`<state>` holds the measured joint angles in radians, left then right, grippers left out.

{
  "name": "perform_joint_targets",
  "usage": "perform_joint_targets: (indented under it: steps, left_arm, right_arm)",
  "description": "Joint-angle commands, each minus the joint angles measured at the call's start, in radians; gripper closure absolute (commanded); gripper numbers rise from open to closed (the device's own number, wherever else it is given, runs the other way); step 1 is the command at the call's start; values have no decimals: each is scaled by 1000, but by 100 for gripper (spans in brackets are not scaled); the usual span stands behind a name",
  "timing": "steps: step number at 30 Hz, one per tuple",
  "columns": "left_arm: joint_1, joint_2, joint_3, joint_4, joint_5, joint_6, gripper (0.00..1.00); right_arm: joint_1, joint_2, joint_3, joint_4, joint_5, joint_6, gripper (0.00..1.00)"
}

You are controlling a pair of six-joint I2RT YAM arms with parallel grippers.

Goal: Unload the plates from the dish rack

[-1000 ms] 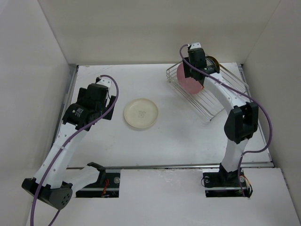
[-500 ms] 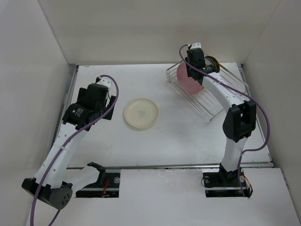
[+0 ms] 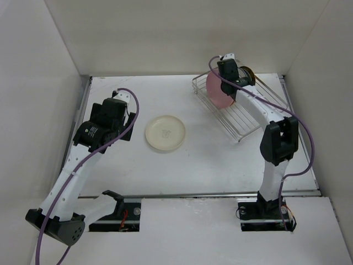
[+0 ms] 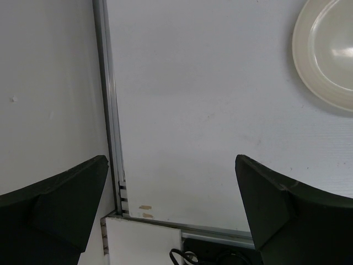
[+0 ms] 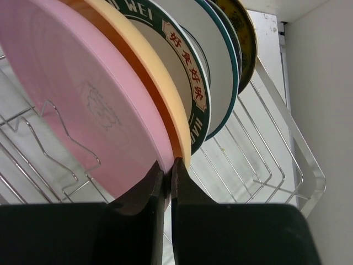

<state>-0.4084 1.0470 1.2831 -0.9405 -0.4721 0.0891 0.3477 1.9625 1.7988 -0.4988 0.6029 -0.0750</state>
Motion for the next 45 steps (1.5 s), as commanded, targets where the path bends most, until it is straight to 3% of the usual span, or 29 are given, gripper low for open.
perform_joint_targets:
  steps: [1, 9, 15, 18, 22, 26, 29, 34, 45]
  left_arm:
    - [2, -13, 12, 0, -16, 8, 0]
    - [2, -44, -17, 19, -25, -2, 0]
    - [13, -71, -38, 19, -5, -2, 0]
    - [13, -71, -38, 19, 7, -2, 0]
    - [23, -80, -47, 19, 16, -11, 0]
    - [45, -81, -70, 28, 36, -11, 0]
    - [72, -90, -70, 28, 62, -22, 0]
    - [144, -100, -90, 19, 90, -42, 0]
    - [278, -101, -67, -3, 155, -51, 0]
  right_arm:
    - [5, -109, 25, 51, 12, 70, 100]
    - [24, -255, 172, -82, 3, 107, 100]
    - [48, -347, 183, -142, -35, 150, 100]
    - [48, -372, 194, -190, -118, 204, 100]
    - [69, -384, 153, -230, -340, 283, 100]
    - [121, -407, -14, -127, -560, 342, 100]
    - [181, -407, -116, -49, -603, 392, 100]
    - [246, -297, -182, 2, -660, 475, 100]
    - [277, -45, -122, 3, -721, 544, 100]
